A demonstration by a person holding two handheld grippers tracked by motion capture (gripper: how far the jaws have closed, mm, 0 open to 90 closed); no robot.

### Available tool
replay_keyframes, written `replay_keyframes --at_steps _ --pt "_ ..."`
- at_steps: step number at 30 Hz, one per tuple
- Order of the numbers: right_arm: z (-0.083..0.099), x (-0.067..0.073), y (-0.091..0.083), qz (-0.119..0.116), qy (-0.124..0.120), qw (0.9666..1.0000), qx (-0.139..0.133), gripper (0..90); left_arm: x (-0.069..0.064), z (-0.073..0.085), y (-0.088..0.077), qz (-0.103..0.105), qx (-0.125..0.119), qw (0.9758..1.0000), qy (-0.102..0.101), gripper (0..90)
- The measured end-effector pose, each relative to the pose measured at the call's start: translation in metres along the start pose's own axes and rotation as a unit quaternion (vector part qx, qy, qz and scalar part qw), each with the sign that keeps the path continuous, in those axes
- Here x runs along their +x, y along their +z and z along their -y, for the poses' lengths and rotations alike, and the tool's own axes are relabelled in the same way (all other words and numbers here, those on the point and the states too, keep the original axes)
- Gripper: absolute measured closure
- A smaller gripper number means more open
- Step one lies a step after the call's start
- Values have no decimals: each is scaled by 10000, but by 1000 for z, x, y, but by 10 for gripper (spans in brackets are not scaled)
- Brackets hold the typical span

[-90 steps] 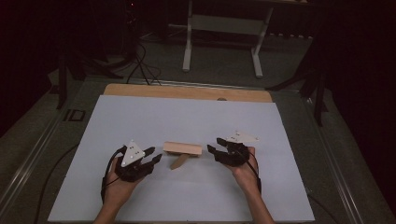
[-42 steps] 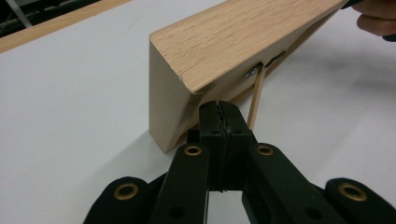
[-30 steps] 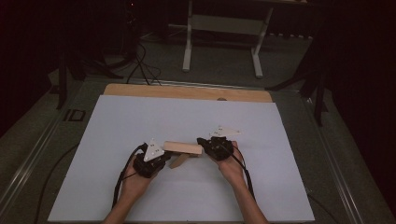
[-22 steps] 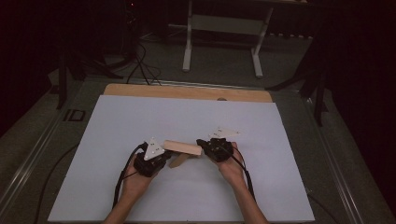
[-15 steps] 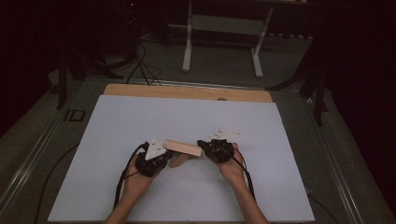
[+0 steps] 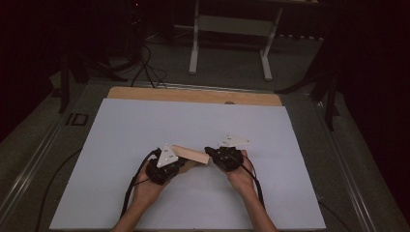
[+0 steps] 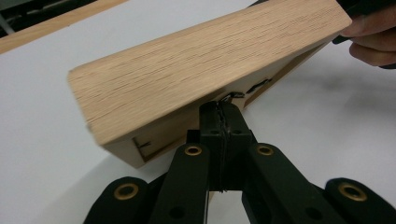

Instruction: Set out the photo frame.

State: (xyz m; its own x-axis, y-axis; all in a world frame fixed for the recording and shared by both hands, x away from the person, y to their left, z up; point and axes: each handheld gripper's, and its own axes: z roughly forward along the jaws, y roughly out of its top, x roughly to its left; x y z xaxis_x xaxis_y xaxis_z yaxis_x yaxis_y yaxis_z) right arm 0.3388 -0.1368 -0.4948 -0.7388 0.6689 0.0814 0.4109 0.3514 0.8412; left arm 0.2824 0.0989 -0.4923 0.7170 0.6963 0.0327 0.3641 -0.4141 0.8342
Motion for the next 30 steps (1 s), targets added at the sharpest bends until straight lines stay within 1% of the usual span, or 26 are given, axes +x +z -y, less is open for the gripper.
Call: replay_keyframes --at_steps 4,10,11,17,20,25,26,30 --pt "1 1 -1 9 -12 10000 3 899 -4 -3 2 64 -3 10000 61 895" --pt "1 2 -2 20 -21 10000 3 899 -8 -5 6 92 26 9999 118 895" --pt "2 3 -3 16 -7 10000 9 899 -8 -5 7 109 21 9999 101 895" --pt "4 5 -5 9 -21 10000 -8 899 -7 -5 7 101 50 9999 110 895" --pt "4 7 -6 -4 -72 10000 5 899 -5 -5 9 86 72 9999 102 895" --pt "5 13 -8 -16 -182 9998 21 899 -2 -4 10 54 69 10000 45 895" --pt "5 14 -8 -36 -180 9998 19 899 -2 -4 11 44 56 10000 16 895" --pt "6 18 -9 -97 -221 9997 26 899 2 -4 12 -8 47 10000 4 895"
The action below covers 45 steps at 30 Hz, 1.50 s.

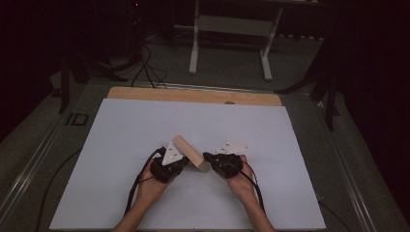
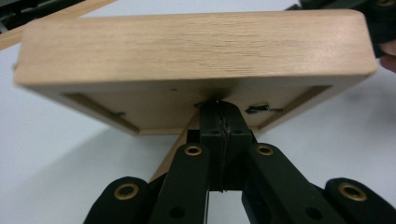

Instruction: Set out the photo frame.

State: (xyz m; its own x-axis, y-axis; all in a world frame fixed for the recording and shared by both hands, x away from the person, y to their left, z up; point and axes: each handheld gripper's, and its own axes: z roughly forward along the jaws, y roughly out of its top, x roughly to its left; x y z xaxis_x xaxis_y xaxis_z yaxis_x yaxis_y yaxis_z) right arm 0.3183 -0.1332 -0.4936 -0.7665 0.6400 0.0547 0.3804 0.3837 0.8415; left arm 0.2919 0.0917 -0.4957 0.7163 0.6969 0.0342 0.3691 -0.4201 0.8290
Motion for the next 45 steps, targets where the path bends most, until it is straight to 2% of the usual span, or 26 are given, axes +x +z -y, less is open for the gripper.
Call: replay_keyframes --at_steps 15,26,29,33,39,45 --pt "4 17 -5 -158 -322 9993 143 898 13 -2 5 -93 -5 9999 -124 896" --pt "3 25 -1 -234 -375 9989 156 898 21 0 8 10 -82 9997 -223 895" --pt "2 25 -1 -243 -388 9988 159 874 22 1 7 14 -92 9997 -224 892" --pt "1 23 -5 -269 -396 9988 109 840 24 1 5 -11 -91 9997 -215 860" --pt "0 16 -15 -273 -319 9991 4 784 28 2 -3 -83 -156 9991 -391 771" --pt "1 12 -18 -276 -243 9993 -37 716 34 3 -13 -104 -179 9979 -612 667"
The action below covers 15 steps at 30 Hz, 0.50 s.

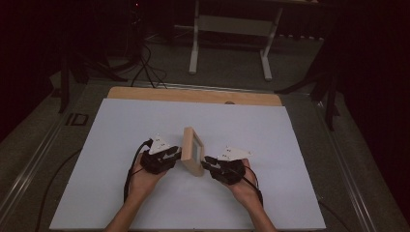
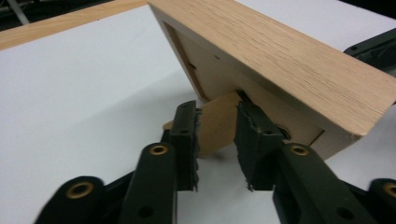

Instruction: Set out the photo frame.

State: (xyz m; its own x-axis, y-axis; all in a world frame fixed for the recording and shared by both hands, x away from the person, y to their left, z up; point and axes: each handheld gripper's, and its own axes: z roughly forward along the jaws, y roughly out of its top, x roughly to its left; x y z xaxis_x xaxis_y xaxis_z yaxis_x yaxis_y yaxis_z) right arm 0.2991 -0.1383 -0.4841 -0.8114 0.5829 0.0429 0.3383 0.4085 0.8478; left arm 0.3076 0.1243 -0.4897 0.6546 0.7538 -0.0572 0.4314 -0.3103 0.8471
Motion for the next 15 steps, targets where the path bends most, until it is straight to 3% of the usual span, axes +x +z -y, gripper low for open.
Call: replay_keyframes --at_steps 3,15 --pt "0 0 0 26 8 10000 14 685 2 -1 -4 -4 11 9999 -125 590" --pt "2 -7 -6 192 109 9998 -32 590 1 -7 -25 -9 -199 9990 -397 511"
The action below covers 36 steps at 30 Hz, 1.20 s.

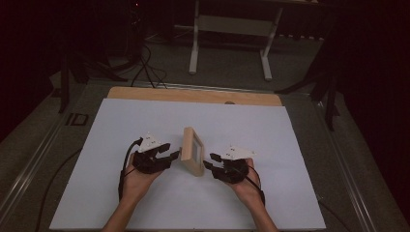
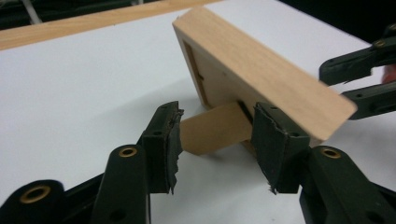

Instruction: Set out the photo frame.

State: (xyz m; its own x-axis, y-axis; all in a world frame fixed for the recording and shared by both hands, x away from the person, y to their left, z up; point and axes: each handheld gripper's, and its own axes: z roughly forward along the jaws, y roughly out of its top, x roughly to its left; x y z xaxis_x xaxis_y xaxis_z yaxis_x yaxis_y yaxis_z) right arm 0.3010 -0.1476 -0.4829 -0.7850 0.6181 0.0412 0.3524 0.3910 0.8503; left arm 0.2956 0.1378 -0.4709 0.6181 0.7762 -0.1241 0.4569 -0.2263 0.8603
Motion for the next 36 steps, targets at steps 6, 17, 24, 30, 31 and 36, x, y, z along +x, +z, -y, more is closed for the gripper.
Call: replay_keyframes --at_steps 6,17,24,30,31,36 --pt "1 -3 -2 24 58 10000 -28 577 -2 -5 -10 77 -174 9997 -165 465" --pt "2 -5 -4 45 99 9999 -25 573 -13 -12 -19 151 -389 9990 -143 369" --pt "3 -6 -5 71 105 9999 -44 572 -25 -13 -15 226 -372 9990 -79 322" --pt "3 -6 -5 73 103 9999 -43 572 -31 -13 -6 224 -226 9995 -35 300" --pt "3 -6 -5 71 105 9999 -46 572 -32 -13 -4 214 -217 9995 -47 297" --pt "3 -6 -5 70 100 9999 -43 571 -34 -14 6 125 -113 9999 -36 266"
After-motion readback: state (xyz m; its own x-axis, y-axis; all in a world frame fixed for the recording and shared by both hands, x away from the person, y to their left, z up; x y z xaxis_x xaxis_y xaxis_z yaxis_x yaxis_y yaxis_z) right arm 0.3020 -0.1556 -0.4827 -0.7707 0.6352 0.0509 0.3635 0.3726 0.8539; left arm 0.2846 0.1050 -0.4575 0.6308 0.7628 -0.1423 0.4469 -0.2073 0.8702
